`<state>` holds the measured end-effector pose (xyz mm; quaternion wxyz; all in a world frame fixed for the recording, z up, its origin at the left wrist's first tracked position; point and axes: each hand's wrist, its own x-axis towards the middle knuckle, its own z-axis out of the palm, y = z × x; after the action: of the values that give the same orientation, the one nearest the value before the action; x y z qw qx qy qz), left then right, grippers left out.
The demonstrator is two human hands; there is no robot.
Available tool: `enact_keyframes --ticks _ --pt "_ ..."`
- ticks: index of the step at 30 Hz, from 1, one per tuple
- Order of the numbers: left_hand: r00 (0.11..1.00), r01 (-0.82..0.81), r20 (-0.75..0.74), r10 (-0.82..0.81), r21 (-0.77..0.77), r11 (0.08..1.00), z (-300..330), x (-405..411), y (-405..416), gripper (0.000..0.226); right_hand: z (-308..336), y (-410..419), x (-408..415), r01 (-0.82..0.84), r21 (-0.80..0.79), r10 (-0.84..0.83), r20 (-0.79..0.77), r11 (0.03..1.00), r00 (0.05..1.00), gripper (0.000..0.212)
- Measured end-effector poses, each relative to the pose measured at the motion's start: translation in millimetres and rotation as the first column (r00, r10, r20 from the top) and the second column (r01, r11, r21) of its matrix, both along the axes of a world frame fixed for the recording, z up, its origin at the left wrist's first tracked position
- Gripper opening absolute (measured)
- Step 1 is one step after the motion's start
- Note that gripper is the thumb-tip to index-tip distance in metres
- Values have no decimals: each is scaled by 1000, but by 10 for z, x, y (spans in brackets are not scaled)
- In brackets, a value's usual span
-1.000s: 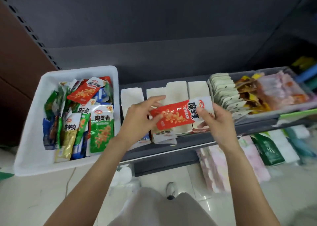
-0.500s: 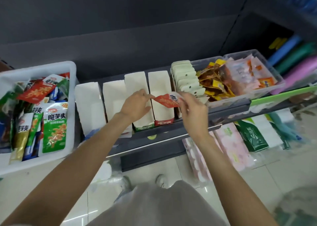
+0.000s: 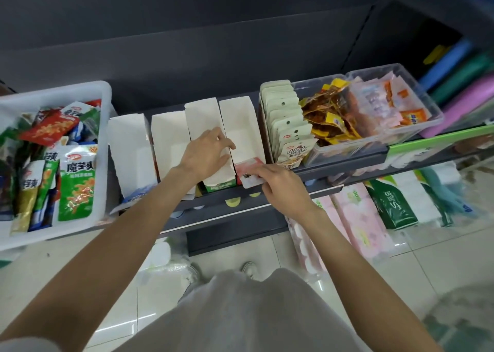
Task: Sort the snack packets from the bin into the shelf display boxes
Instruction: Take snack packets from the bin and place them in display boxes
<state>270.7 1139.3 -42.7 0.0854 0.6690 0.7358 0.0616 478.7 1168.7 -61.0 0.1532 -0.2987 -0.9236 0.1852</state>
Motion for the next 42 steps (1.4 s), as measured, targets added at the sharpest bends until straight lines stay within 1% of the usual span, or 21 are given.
enact_keyframes --ticks 4,6,8,9,11,13,16,17,19,21,23,26,29,31,33,34,35,37,38,41,42 --pt "995 -27 93 22 52 998 57 -30 -58 30 20 -50 12 15 -53 -13 42 998 999 55" --pt "987 -66 154 49 104 992 111 -74 -129 28 81 -96 40 24 -16 -23 37 1000 999 56" --pt "974 -111 212 74 170 979 193 -120 -223 25 217 -140 83 58 50 -57 -13 997 998 51" --pt "961 -148 264 89 213 966 247 -138 -283 24 310 -157 94 91 51 -87 -80 995 993 46" --pt "894 -275 431 122 313 909 377 -167 -450 23 518 -186 68 141 -48 -149 -281 989 948 33" --pt "808 -426 574 134 411 806 494 -220 -684 20 705 -216 -76 98 -248 -200 -426 964 883 25" --pt "723 -596 670 169 482 642 553 -390 -1107 14 812 -272 -473 -50 -539 -238 -451 841 860 23" --pt "701 -641 685 200 481 598 544 -477 -1258 13 806 -295 -635 -77 -579 -222 -428 812 876 23" --pt "665 -708 685 296 454 541 498 -713 -1584 10 783 -367 -987 -117 -578 -114 -348 808 930 25" --pt "662 -734 602 446 399 550 407 -1021 -1921 13 771 -494 -1356 -172 -548 28 -262 819 965 24" --pt "655 -753 457 602 327 571 270 -1377 -2240 17 753 -635 -1737 -234 -512 147 -205 826 968 24" --pt "630 -777 292 720 217 592 95 -1859 -2585 29 711 -857 -2324 -336 -400 310 -130 853 942 24" --pt "627 -775 245 739 105 623 46 -2186 -2684 42 653 -1054 -2874 -365 -258 378 3 894 926 30" --pt "670 -736 257 697 107 669 40 -2334 -2640 47 572 -1090 -3194 -364 -76 372 183 928 910 46" --pt "738 -658 300 604 119 744 42 -2397 -2525 49 501 -1012 -3469 -355 93 286 422 930 860 66" --pt "761 -621 330 558 121 775 39 -2395 -2457 49 490 -961 -3572 -346 124 242 502 930 830 72" --pt "773 -592 357 525 108 798 31 -2382 -2387 51 485 -913 -3652 -339 137 216 540 931 813 71" --pt "773 -557 391 499 44 829 1 -2351 -2249 60 507 -843 -3728 -323 139 207 524 936 826 57" --pt "768 -549 399 501 8 836 -17 -2341 -2191 65 531 -818 -3725 -287 102 210 463 953 861 46" --pt "738 -562 454 499 4 827 -82 -2344 -2086 73 602 -770 -3616 -148 -143 174 184 979 967 19" --pt "721 -571 489 492 16 821 -98 -2354 -2068 70 619 -765 -3577 -134 -162 151 103 978 983 14"
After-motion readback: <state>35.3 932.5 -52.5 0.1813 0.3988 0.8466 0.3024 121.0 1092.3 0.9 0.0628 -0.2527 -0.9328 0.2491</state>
